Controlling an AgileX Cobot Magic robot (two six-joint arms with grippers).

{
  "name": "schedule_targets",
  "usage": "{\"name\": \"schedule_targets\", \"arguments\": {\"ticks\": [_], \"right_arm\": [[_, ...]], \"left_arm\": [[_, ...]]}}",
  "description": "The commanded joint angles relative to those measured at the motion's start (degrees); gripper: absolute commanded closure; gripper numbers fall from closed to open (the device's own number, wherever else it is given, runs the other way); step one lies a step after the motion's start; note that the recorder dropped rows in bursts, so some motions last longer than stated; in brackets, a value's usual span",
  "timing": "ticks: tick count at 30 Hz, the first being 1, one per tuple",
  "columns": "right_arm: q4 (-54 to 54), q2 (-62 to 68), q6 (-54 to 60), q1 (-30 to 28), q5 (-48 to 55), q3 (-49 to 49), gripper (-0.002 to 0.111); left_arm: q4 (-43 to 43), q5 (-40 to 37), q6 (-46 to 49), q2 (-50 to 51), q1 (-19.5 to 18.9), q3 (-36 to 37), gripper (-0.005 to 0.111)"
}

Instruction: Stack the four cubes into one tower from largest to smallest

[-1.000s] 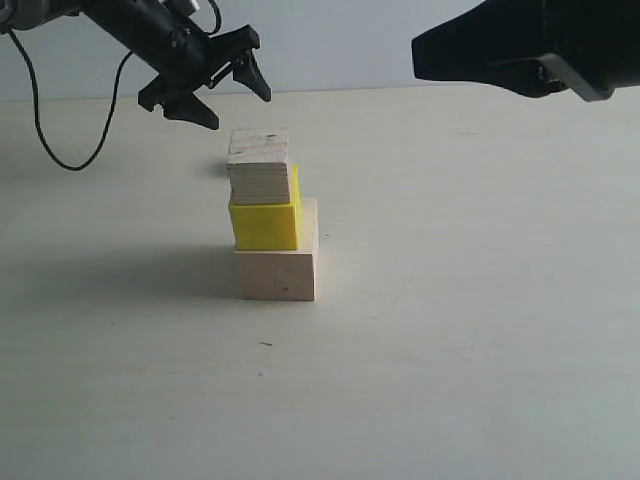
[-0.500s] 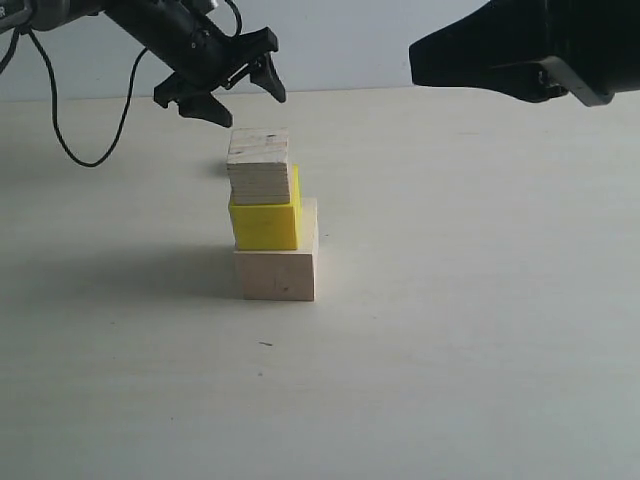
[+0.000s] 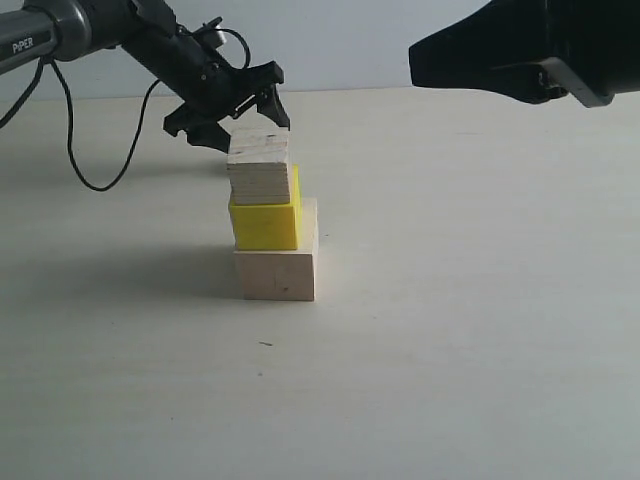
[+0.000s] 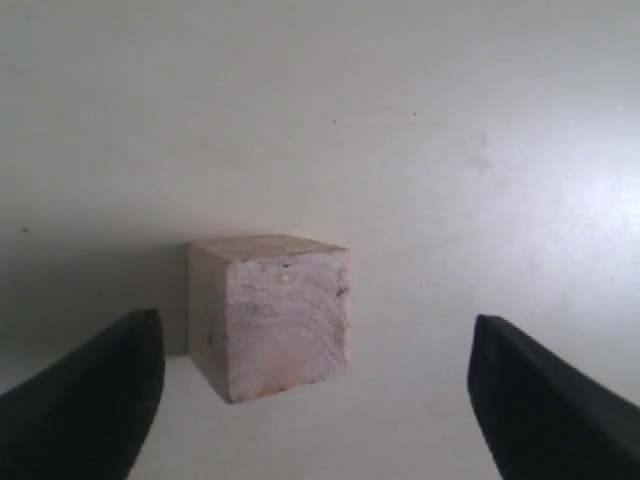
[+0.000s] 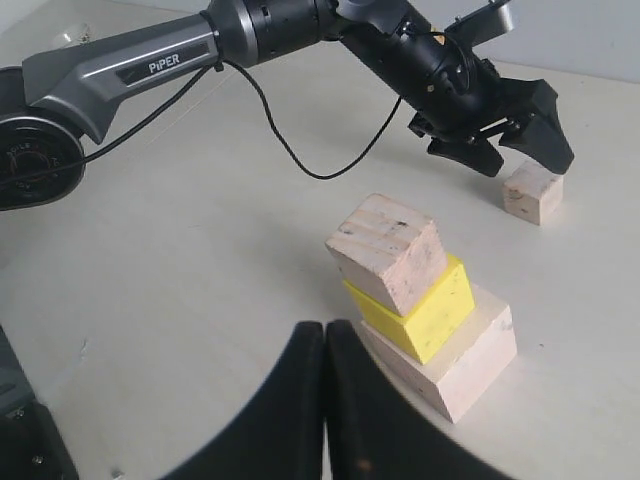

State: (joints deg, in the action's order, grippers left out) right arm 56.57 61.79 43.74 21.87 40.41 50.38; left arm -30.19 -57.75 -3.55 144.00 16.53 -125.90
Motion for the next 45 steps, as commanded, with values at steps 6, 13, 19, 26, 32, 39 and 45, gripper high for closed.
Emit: {"name": "schedule_targets", "arguments": {"ticks": [6,13,19,26,32,39,45], "right_arm": [[-0.1,-0.3,-0.3,-0.3,0.1,-0.3,0.108],[-0.1,-0.3,-0.3,-0.3,0.1,-0.3,0.108],[-0.1,-0.3,-0.3,-0.3,0.1,-0.3,0.108],[-0.1,-0.3,-0.3,-0.3,0.1,-0.3,0.108],[-0.1,-0.3,-0.3,-0.3,0.1,-0.3,0.108],[-0.1,-0.3,-0.3,-0.3,0.1,-0.3,0.108],[-0.1,-0.3,-0.3,-0.3,0.1,-0.3,0.108]], "left_arm": [[0.9,0.7,0.5,-0.3,0.2,-0.3,0.027],[0.9,0.6,0.5,0.9,0.6,-0.3,0.027],[0.4,1.6,0.5,1.6,0.8,-0.3,0.027],[0.4,2.2,0.6,2.6,0.8,-0.3,0.027],[0.4,2.3,0.6,3.3,0.8,-0.3,0.027],[-0.1,3.0,0.8,3.3,0.8,-0.7,0.033],[-2.1,3.0,1.8,3.3,0.8,-0.7,0.045]]}}
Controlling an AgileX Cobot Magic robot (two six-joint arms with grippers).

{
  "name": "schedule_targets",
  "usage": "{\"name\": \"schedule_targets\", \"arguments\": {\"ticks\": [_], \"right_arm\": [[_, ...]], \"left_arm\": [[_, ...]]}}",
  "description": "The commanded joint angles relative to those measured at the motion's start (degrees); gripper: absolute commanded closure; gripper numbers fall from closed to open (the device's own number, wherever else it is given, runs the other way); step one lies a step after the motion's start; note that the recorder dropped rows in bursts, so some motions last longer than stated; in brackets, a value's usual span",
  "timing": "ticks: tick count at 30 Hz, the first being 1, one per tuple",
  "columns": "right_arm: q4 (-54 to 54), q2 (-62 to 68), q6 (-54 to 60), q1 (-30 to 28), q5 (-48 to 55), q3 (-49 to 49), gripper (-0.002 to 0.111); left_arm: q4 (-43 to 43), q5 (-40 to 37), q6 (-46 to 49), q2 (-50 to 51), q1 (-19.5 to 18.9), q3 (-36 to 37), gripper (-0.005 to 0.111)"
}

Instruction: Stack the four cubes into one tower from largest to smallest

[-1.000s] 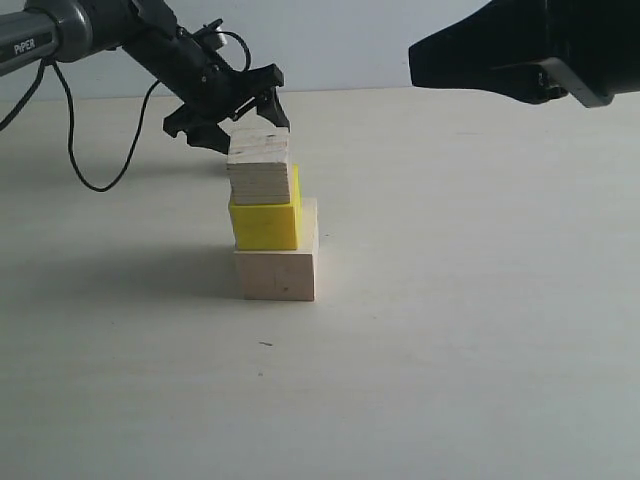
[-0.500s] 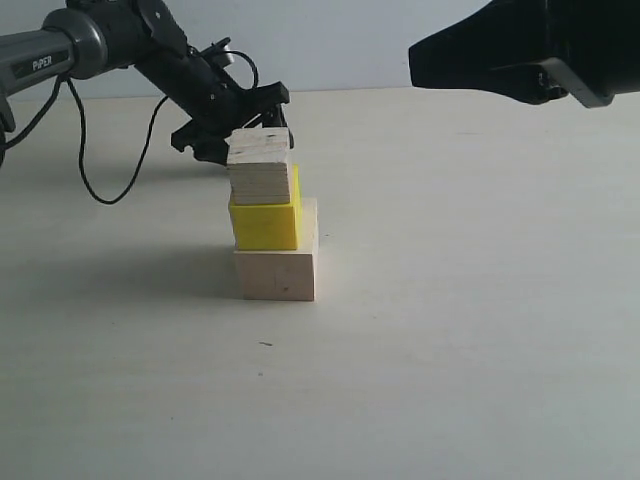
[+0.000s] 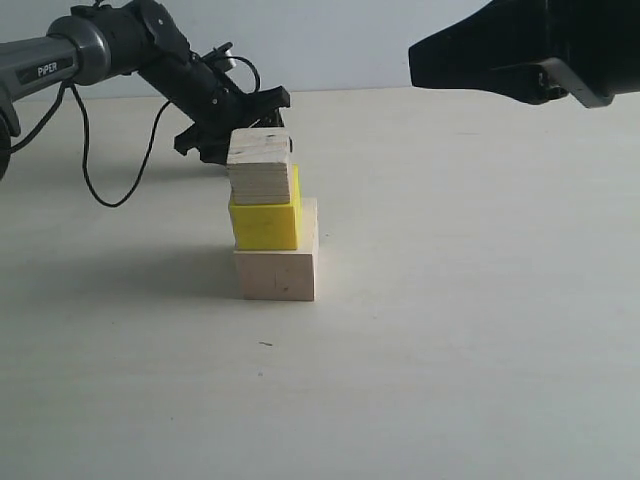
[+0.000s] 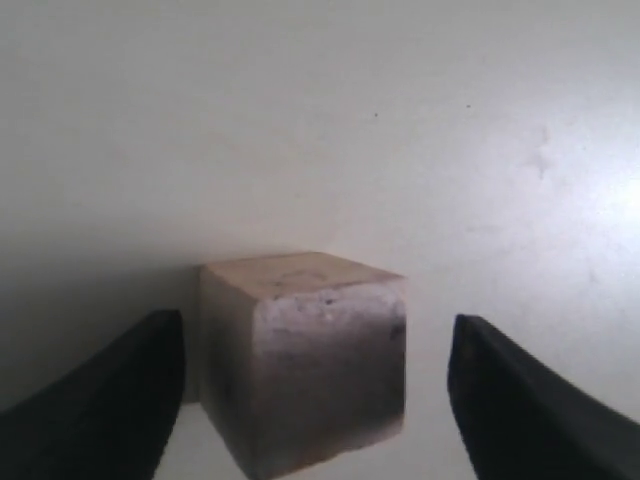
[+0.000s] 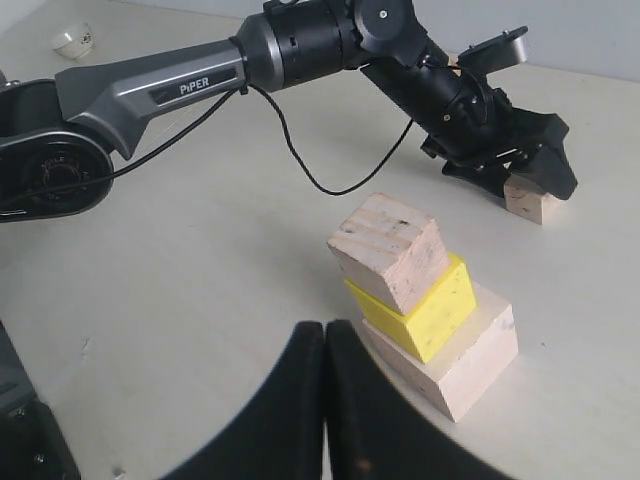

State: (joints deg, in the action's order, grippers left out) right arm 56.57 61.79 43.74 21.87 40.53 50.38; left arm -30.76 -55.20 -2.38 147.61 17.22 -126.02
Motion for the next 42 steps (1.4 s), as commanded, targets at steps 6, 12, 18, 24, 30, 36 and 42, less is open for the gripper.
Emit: {"name": "schedule_targets", "arguments": {"ticks": [6,12,18,24,30,36,42], "right_arm": [[-0.1,-0.3,-0.3,-0.3,0.0,-0.3,0.108],[-0.1,-0.3,-0.3,-0.3,0.2,-0.3,0.108],[-0.1,-0.3,-0.3,-0.3,0.2,-0.3,0.108],[-0.1,-0.3,-0.3,-0.3,0.2,-0.3,0.108],[-0.1,-0.3,-0.3,-0.3,0.7,-0.3,0.108],[-0.1,-0.3,-0.3,-0.3,1.8,-0.3,0.108],[-0.1,-0.3,-0.1,-0.3,2.9,-0.3,0.108]], "left_arm": [[-0.9,0.3,0.7,-1.4,0.1,-0.6,0.079],[-0.5,0.0,2.4,-2.6,0.1,-0.6,0.1],[3.5,-2.0,2.4,-4.6,0.1,-0.6,0.104],[9.3,-5.5,2.4,-7.4,-1.1,-0.6,0.107],[9.6,-12.0,2.4,-8.6,-4.0,-0.6,0.107],[12.7,-14.8,2.4,-8.6,-6.4,-0.6,0.107],[15.5,-14.8,2.0,-8.6,-6.7,2.2,0.107]]}}
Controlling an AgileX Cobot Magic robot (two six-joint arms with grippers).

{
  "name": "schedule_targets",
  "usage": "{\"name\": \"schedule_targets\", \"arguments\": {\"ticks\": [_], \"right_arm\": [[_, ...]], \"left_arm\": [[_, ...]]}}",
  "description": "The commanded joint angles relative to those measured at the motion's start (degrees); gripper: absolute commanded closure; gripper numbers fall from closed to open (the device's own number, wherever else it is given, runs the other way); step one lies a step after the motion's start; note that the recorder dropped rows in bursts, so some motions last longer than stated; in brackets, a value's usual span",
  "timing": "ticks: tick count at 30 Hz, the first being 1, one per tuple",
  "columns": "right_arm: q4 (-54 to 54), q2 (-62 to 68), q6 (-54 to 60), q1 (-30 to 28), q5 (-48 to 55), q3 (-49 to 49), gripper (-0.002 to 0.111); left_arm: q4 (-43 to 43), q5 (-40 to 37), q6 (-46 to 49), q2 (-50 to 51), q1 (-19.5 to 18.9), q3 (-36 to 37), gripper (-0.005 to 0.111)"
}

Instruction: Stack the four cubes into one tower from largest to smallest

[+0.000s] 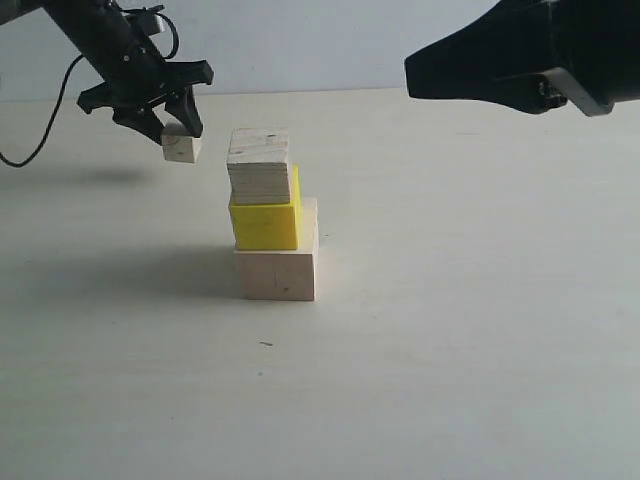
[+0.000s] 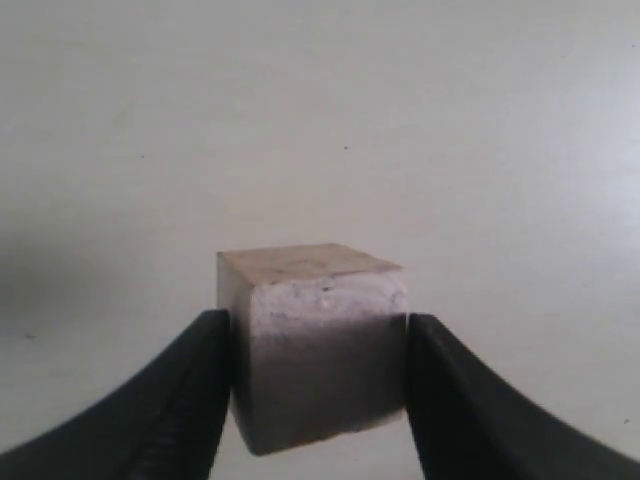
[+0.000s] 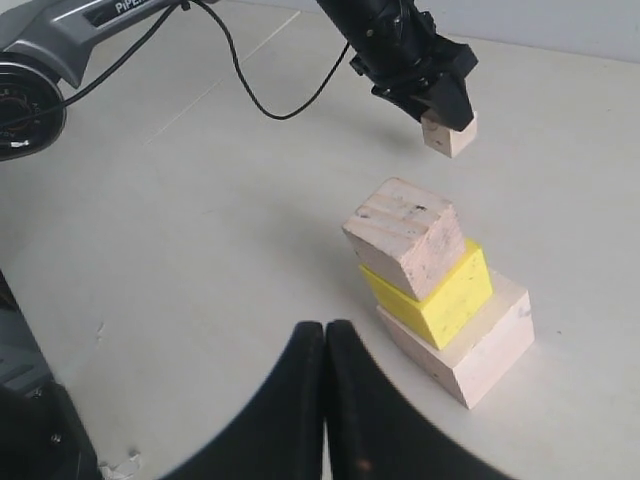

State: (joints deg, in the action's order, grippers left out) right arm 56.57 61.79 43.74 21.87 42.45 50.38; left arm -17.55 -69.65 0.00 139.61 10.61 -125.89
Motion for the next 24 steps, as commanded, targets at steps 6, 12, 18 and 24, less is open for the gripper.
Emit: {"name": "schedule_targets", "arguments": {"ticks": [6,12,18,24], "right_arm": [[-0.2,-0.3,0.1,-0.3,1.2,-0.3,0.108],[-2.0,-0.3,0.2,-0.3,1.3,-0.3,0.108],[-3.3,-0.3,0.2,-0.3,2.3,-0.3,0.108],[-3.3,-0.3,0.2,-0.3,2.4,-0.3,0.108]], "left_arm": [[4.1,-0.3,-0.4,-0.6,-0.1,7.8,0.107],[5.5,-0.3,-0.4,-0.6,-0.1,8.8,0.107],[5.5,-0.3,-0.4,-0.6,-0.1,8.8,0.094],[5.5,-0.3,-0.4,-0.6,-0.1,8.8,0.058]]}}
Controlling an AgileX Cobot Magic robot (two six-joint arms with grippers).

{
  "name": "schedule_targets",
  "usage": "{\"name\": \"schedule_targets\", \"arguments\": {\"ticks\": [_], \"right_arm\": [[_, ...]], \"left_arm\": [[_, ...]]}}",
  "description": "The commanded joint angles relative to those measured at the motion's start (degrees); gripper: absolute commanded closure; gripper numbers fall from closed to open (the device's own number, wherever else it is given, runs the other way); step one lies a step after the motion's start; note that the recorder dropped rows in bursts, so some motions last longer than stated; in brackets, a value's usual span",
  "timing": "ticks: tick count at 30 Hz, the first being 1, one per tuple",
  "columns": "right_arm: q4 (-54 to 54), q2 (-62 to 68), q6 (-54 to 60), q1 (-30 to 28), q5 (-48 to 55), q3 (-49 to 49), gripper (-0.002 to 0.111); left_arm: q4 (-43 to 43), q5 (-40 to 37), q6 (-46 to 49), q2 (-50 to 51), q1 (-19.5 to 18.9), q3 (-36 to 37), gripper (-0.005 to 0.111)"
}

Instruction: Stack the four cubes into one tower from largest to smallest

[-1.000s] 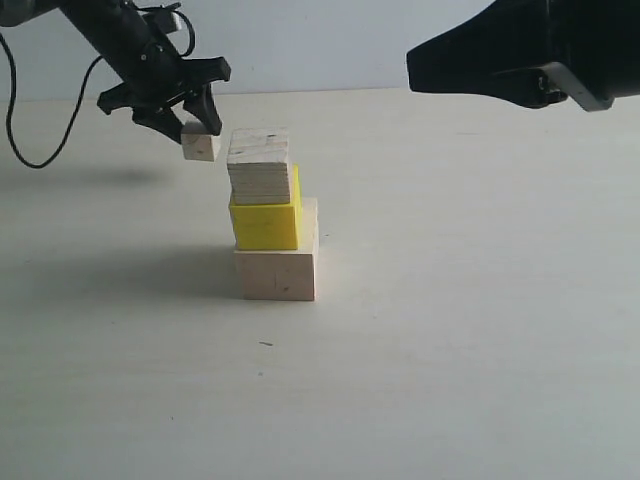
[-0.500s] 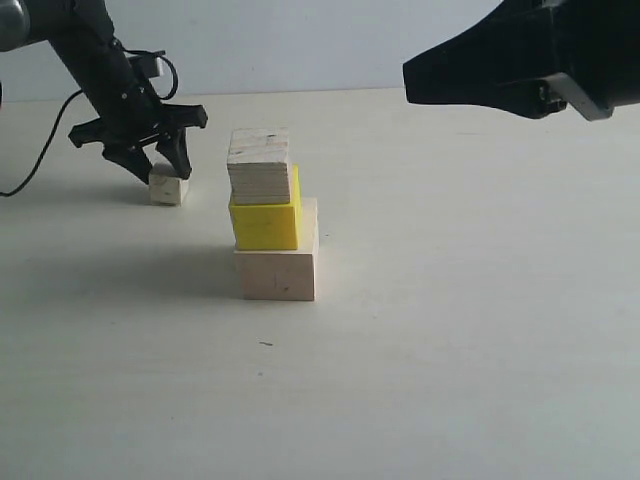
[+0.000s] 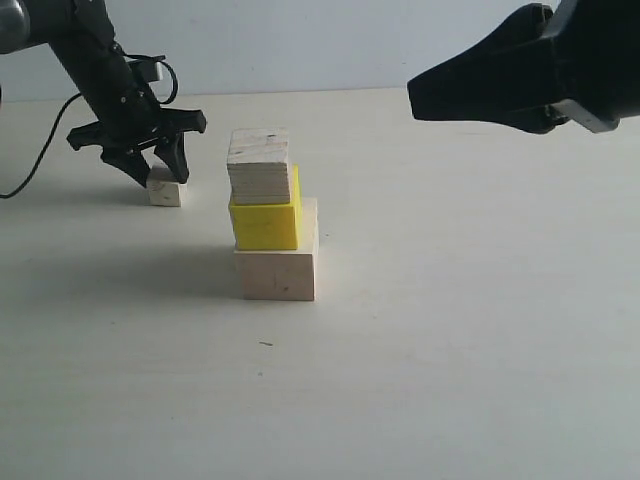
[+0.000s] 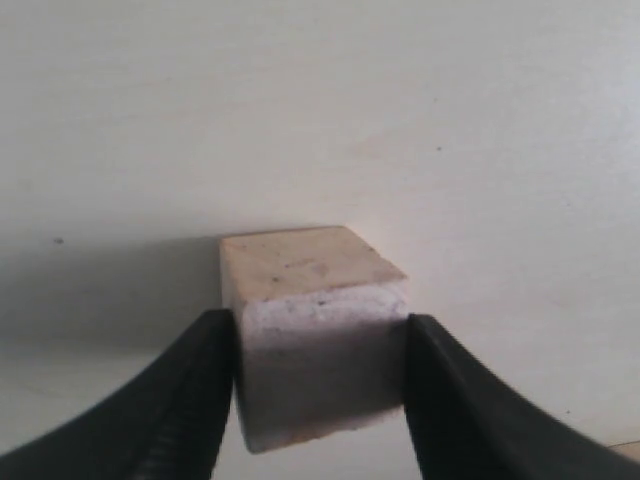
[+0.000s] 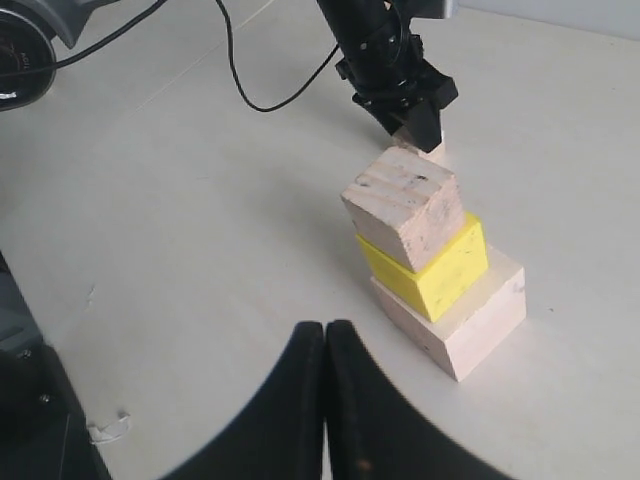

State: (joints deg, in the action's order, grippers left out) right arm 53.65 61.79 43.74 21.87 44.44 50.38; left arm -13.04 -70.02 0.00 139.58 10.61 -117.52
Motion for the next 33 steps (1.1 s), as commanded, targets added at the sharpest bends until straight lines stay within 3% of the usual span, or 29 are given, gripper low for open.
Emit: {"name": "schedule_targets", "arguments": {"ticks": [1,5,19,33], "right_arm": [[-0.4,-0.3,0.2,-0.3,0.4,-0.3,0.108],[-0.4,-0.3,0.2,-0.3,0.4,-0.3,0.108],[-1.5,-0.3,0.2,-0.3,1.5,-0.3,0.108],[-3.3,-0.4,0.2,-0.3,3.3,-0.3,0.108]], "left_arm": [[1.1,0.1,-0.4,-0.5,-0.1,0.4,0.053],[1.2,0.1,-0.4,-0.5,-0.1,0.4,0.046],[4.2,0.1,-1.8,-0.5,0.3,0.1,0.046],[10.9,0.1,-5.6,-0.5,5.0,0.1,0.046]]}}
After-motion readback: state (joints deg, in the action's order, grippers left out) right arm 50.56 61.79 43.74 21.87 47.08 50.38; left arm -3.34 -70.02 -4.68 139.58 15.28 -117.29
